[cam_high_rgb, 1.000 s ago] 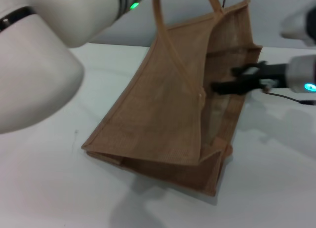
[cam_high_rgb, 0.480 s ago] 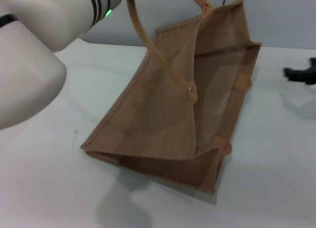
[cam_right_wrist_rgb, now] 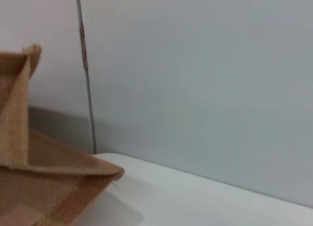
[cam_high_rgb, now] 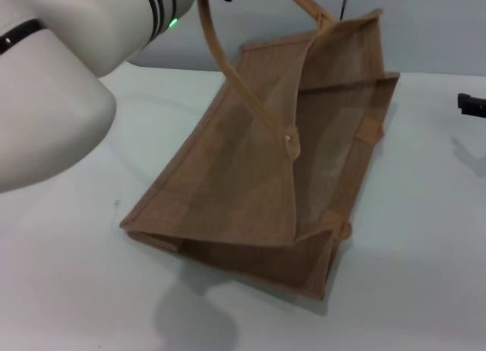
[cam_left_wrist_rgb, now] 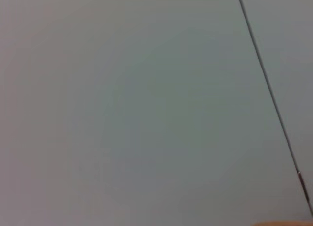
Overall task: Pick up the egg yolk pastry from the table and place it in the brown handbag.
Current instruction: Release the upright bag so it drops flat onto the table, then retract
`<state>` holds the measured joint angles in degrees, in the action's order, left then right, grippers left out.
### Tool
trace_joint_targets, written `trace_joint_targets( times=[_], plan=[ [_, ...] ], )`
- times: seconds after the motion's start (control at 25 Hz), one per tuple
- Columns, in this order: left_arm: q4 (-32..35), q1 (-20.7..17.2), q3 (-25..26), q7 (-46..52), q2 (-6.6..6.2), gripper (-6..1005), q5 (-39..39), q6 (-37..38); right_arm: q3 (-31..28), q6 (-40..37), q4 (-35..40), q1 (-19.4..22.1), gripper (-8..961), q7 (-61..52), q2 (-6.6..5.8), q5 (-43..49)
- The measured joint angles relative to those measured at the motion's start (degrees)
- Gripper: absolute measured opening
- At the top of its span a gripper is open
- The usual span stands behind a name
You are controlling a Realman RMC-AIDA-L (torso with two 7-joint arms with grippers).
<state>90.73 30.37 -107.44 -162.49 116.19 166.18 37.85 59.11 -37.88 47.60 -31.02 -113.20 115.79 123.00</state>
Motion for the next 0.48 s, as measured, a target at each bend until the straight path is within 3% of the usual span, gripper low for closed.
trace_joint_targets(
  times=[0.2,0.48],
  plan=[
    [-0.28,0.19,-0.02,0.74,0.01,141,0.01,-0.48,-0.03,0.08,-1.33,-1.12,851,0.02,-0.02,-0.01],
    [-2.58,0.95,1.67,7.98,0.10,401,0.02,-2.66,-0.02,0.13,-2.04,-1.71,852,0.06,-0.04,0.06]
  ],
)
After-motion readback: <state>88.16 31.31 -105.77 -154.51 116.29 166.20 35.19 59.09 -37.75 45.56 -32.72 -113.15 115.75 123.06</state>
